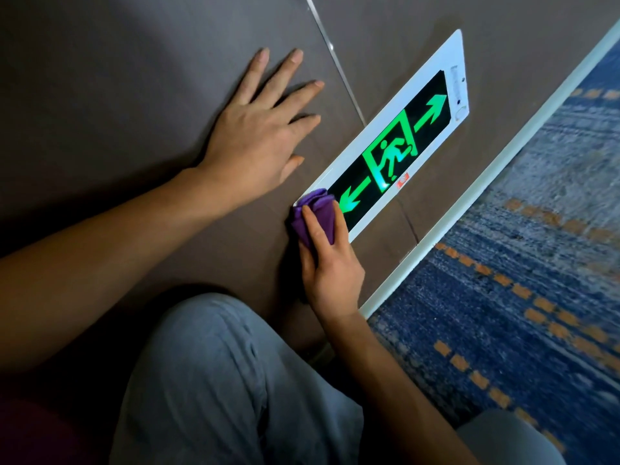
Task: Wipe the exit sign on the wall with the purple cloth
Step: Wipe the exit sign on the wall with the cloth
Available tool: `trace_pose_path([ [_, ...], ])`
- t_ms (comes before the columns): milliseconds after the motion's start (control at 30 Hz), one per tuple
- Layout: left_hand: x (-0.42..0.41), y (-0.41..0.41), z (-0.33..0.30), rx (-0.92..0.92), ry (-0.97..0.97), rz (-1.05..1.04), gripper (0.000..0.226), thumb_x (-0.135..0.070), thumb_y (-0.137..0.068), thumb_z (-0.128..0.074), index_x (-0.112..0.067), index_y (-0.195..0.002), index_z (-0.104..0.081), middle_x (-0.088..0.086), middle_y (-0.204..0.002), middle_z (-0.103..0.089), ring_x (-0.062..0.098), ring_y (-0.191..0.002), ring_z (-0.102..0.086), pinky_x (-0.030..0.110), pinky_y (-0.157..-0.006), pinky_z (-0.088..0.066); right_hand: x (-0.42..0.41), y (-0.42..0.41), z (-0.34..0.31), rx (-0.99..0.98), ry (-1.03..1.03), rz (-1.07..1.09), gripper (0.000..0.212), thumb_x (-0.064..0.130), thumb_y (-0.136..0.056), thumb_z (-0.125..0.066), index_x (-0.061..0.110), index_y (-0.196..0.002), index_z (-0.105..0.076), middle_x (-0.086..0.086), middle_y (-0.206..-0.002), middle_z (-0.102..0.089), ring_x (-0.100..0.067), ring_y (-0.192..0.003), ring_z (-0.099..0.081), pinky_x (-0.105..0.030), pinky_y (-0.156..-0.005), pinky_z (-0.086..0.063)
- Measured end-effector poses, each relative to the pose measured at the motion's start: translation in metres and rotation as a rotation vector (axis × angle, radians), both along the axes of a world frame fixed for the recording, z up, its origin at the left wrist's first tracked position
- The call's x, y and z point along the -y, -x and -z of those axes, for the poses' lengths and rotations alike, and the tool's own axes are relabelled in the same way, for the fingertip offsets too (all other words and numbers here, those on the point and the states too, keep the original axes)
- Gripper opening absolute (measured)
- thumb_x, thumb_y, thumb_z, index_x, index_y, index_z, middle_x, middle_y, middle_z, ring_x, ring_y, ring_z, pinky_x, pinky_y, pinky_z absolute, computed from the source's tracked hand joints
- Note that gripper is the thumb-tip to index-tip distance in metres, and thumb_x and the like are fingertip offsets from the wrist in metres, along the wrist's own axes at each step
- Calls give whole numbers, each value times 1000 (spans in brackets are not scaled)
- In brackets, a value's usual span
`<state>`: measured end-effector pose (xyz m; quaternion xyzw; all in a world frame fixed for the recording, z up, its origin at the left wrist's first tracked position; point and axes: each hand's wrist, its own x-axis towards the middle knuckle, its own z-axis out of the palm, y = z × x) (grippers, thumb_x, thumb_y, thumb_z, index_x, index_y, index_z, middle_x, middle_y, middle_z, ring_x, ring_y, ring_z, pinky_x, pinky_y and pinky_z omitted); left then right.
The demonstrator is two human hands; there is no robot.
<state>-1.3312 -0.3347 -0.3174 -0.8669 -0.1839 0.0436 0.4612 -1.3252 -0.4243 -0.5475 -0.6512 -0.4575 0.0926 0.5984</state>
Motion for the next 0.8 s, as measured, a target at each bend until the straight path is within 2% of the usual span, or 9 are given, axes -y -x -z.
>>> trace_pose_path([
  [200,0,1,3,26,8,0,58,-40,-91,-66,-16,-143,-59,8,-166,-33,37,-158,-14,62,-126,-9,14,1,62,-55,158,7,52,35,-98,-63,44,-148,-50,-2,-164,-38,-31,-105,-71,-35,-59,-56],
  [333,1,-1,8,63,21,-11,55,-41,-92,-65,-15,-141,-60,8,-166,-35,38,-158,-14,62,-126,-7,23,-10,72,-126,269,-15,47,43,-99,-61,47,-145,-51,4,-162,-42,-30,-105,-72,-34,-66,-54],
  [433,3,0,9,61,36,-21,56,-40,-92,-65,-15,-142,-60,8,-166,-34,38,-158,-13,63,-126,-8,20,-20,51,-260,170,1,47,57,-96,-55,47,-142,-55,11,-157,-46,-16,-117,-65,-32,-82,-56],
  [500,2,0,9,49,32,-20,56,-41,-93,-65,-15,-143,-59,9,-166,-33,38,-158,-13,63,-126,-8,13,-27,29,-367,48,15,49,63,-95,-53,45,-139,-58,13,-153,-50,-4,-124,-57,-23,-92,-50],
  [567,2,0,9,47,32,-18,56,-41,-93,-65,-15,-142,-59,9,-166,-33,38,-158,-13,62,-126,-8,6,-30,11,-402,-30,22,48,65,-95,-51,43,-137,-62,12,-152,-53,-2,-127,-56,-15,-94,-42],
  [667,1,0,9,44,28,-19,56,-40,-92,-65,-15,-141,-59,9,-166,-34,38,-158,-13,63,-126,-8,2,-23,3,-344,-24,11,45,62,-97,-49,44,-135,-65,9,-155,-51,-7,-124,-58,-21,-88,-45],
  [800,1,1,9,27,27,-23,56,-41,-92,-65,-16,-142,-59,8,-167,-32,38,-158,-12,63,-126,-7,10,-4,25,-330,54,42,42,53,-101,-46,40,-136,-65,5,-157,-49,-19,-119,-67,-32,-86,-55],
])
